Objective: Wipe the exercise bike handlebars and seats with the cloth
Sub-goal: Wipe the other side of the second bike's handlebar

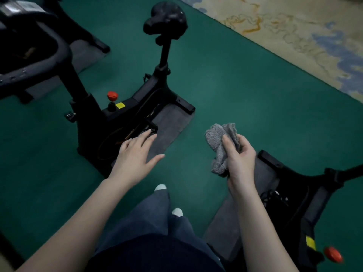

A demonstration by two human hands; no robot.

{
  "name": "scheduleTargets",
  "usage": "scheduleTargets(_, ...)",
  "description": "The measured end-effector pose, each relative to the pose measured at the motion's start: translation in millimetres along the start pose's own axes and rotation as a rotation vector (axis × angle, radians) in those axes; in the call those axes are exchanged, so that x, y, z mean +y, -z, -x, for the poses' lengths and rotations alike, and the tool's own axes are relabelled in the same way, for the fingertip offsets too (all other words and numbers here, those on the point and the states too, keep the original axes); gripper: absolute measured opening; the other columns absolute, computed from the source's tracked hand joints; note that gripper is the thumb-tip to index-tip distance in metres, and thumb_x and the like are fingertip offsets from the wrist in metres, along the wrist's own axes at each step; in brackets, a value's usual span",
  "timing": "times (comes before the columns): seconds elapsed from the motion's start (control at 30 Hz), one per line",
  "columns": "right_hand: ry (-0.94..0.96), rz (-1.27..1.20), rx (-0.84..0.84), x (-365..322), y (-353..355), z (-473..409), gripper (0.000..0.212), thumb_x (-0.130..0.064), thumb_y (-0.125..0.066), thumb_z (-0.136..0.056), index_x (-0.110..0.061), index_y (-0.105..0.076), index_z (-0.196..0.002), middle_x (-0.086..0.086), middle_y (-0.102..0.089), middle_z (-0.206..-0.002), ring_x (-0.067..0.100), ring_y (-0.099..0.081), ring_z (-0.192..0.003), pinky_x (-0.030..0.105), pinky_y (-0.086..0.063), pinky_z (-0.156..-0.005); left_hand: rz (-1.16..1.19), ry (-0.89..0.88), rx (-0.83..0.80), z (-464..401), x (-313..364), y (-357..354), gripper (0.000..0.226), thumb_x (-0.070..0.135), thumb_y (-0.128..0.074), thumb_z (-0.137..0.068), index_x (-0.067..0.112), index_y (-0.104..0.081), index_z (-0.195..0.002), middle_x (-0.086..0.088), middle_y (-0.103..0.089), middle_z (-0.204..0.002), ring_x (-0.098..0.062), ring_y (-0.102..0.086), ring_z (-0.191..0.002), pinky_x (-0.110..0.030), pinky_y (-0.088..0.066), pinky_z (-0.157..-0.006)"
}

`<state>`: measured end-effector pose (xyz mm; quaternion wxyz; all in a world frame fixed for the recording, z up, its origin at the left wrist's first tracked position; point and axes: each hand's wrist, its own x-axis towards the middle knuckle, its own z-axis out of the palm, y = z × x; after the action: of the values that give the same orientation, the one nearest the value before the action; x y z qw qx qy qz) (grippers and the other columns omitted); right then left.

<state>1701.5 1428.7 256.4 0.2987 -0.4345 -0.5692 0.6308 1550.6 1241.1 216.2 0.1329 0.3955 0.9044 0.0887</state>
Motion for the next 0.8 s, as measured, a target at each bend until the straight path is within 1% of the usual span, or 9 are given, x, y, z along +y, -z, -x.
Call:
scheduleTargets(0.17, 0.002, 0.018, -0.129, -8.5, -28.5, -51.7, 0.006, -0.011, -0.062, -0.092, -0.017, -0.066, -0.09, 0.005, -0.067, -0.087, 0.016, -0.062, -0.08, 0.031, -0.05, -0.074, 0.031, 0.123, 0.048, -29.7, -3.7, 4.0, 0.083, 0.071, -0.018, -0.081, 0.022, -0.034, -0.146, 0.003, -0.028, -0.154, -0.021, -0.035, -0.135, -0.039, -0.022, -0.113)
scheduleTargets(0.3, 0.026, 0.042, -0.203, -16.8, -56.4, -95.6, 0.005, -0.011, -0.062, -0.092, -0.013, -0.066, -0.091, 0.006, -0.067, -0.086, 0.015, -0.061, -0.08, 0.032, -0.05, -0.074, 0.055, 0.19, 0.07, -68.3, -10.2, 5.2, 0.082, 0.07, -0.019, -0.081, 0.022, -0.034, -0.145, 0.003, -0.027, -0.154, -0.022, -0.035, -0.134, -0.039, -0.022, -0.112)
scheduleTargets(0.43, 0.015, 0.055, -0.268, -31.8, -82.1, -140.2, 0.003, -0.012, -0.063, -0.092, -0.012, -0.066, -0.093, 0.01, -0.068, -0.09, 0.019, -0.062, -0.082, 0.04, -0.051, -0.077, 0.074, 0.246, 0.091, -108.6, -15.1, 14.7, 0.079, 0.071, -0.021, -0.084, 0.023, -0.032, -0.146, 0.004, -0.026, -0.155, -0.02, -0.033, -0.136, -0.037, -0.02, -0.113)
scheduleTargets(0.53, 0.034, 0.048, -0.318, -45.4, -106.8, -168.7, 0.004, -0.011, -0.062, -0.092, -0.011, -0.066, -0.094, 0.007, -0.069, -0.089, 0.014, -0.063, -0.081, 0.032, -0.051, -0.074, 0.057, 0.271, 0.126, -135.2, -21.2, 26.1, 0.081, 0.07, -0.02, -0.083, 0.022, -0.035, -0.145, 0.002, -0.03, -0.153, -0.02, -0.033, -0.137, -0.038, -0.021, -0.113)
scheduleTargets(0.6, 0.036, 0.047, -0.37, -51.3, -126.0, -182.8, 0.004, -0.01, -0.062, -0.092, -0.011, -0.066, -0.094, 0.008, -0.069, -0.09, 0.015, -0.064, -0.081, 0.031, -0.051, -0.074, 0.062, 0.306, 0.159, -145.9, -25.9, 34.4, 0.081, 0.069, -0.021, -0.082, 0.02, -0.039, -0.143, 0.0, -0.035, -0.151, -0.021, -0.036, -0.135, -0.04, -0.023, -0.113)
scheduleTargets(0.7, 0.036, 0.074, -0.491, -55.8, -156.6, -198.7, 0.004, -0.011, -0.063, -0.092, -0.012, -0.067, -0.092, 0.013, -0.071, -0.092, 0.021, -0.066, -0.084, 0.039, -0.054, -0.08, 0.069, 0.394, 0.179, -151.8, -31.3, 41.3, 0.081, 0.069, -0.02, -0.082, 0.02, -0.038, -0.144, 0.001, -0.036, -0.151, -0.02, -0.035, -0.136, -0.039, -0.022, -0.113)
scheduleTargets(0.73, 0.038, 0.087, -0.539, -56.8, -167.1, -202.8, 0.003, -0.014, -0.064, -0.091, -0.013, -0.067, -0.093, 0.014, -0.071, -0.094, 0.024, -0.066, -0.085, 0.042, -0.054, -0.082, 0.069, 0.424, 0.184, -152.7, -33.0, 42.2, 0.081, 0.069, -0.02, -0.082, 0.02, -0.038, -0.144, 0.001, -0.037, -0.15, -0.02, -0.036, -0.136, -0.039, -0.022, -0.113)
scheduleTargets(0.8, 0.052, 0.116, -0.633, -58.5, -188.5, -210.6, 0.009, -0.021, -0.066, -0.088, -0.014, -0.068, -0.094, 0.014, -0.072, -0.095, 0.029, -0.067, -0.09, 0.047, -0.054, -0.085, 0.07, 0.495, 0.195, -153.3, -36.5, 42.7, 0.079, 0.068, -0.022, -0.083, 0.02, -0.04, -0.143, 0.0, -0.04, -0.148, -0.021, -0.038, -0.134, -0.039, -0.024, -0.113)
